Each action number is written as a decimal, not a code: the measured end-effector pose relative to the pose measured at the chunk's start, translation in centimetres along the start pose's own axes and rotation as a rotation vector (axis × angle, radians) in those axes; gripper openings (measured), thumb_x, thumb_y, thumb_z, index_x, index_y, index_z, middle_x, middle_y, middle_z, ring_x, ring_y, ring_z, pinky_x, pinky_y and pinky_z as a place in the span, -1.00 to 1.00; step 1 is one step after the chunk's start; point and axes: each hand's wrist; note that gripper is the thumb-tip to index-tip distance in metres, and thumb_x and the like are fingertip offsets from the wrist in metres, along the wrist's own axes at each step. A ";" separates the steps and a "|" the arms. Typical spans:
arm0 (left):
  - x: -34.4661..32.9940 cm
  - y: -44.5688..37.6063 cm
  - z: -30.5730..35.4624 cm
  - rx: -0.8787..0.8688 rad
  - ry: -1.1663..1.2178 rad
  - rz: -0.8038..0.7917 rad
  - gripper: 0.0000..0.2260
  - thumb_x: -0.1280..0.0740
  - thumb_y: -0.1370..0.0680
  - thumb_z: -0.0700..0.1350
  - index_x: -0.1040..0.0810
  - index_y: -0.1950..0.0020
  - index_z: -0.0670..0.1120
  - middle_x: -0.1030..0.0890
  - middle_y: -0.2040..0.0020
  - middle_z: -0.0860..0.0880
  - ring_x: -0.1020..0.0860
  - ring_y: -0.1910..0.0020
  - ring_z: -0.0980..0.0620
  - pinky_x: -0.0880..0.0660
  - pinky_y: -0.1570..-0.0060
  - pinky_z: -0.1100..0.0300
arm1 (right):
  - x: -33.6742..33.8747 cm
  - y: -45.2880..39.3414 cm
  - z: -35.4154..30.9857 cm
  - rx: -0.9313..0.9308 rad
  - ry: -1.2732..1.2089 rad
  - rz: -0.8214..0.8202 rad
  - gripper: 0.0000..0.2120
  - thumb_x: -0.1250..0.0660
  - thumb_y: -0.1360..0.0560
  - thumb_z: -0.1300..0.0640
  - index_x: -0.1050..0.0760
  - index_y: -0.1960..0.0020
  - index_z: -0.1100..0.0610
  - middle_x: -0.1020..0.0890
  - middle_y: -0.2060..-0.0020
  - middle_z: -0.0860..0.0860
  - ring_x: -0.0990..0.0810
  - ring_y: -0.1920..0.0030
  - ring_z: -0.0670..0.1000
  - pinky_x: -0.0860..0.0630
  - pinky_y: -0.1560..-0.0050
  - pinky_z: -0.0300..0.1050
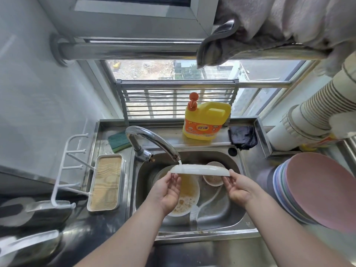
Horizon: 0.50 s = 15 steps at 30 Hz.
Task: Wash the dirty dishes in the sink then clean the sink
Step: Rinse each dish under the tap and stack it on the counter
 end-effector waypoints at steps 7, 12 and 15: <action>-1.5 0.0 -1.1 0.021 -0.179 -0.026 -0.77 -0.42 -0.65 -0.12 -0.66 -0.16 -0.28 -0.72 0.07 -0.15 -0.73 0.18 -0.03 -0.67 0.33 0.14 | 4.5 -0.9 -0.6 -0.089 -0.002 -0.032 -0.79 -0.21 -0.74 0.17 -0.52 -0.09 0.29 -0.65 0.11 0.13 -0.68 0.33 -0.01 -0.66 0.38 -0.20; -2.0 -0.5 -1.6 0.003 -0.226 -0.007 -0.73 -0.31 -0.72 -0.09 -0.65 -0.26 -0.25 -0.75 -0.07 -0.21 -0.77 0.06 -0.16 -0.69 0.27 0.01 | 6.2 -1.4 -0.4 -0.089 0.034 -0.020 -0.73 -0.15 -0.76 0.16 -0.50 -0.33 0.28 -0.68 -0.14 0.20 -0.66 -0.08 0.12 -0.65 -0.19 -0.01; -2.4 -0.5 -1.8 0.016 -0.317 0.023 -0.72 -0.32 -0.71 -0.04 -0.66 -0.26 -0.21 -0.75 -0.09 -0.21 -0.76 0.01 -0.19 -0.70 0.21 -0.04 | 6.7 -1.6 -0.3 -0.096 0.110 -0.033 -0.73 -0.17 -0.73 0.25 -0.52 -0.36 0.27 -0.67 -0.24 0.24 -0.65 -0.25 0.23 -0.53 -0.35 0.23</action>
Point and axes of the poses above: each hand's wrist, its own y-axis away from the middle knuckle, its own x-axis out of the back of the hand, z = x × y
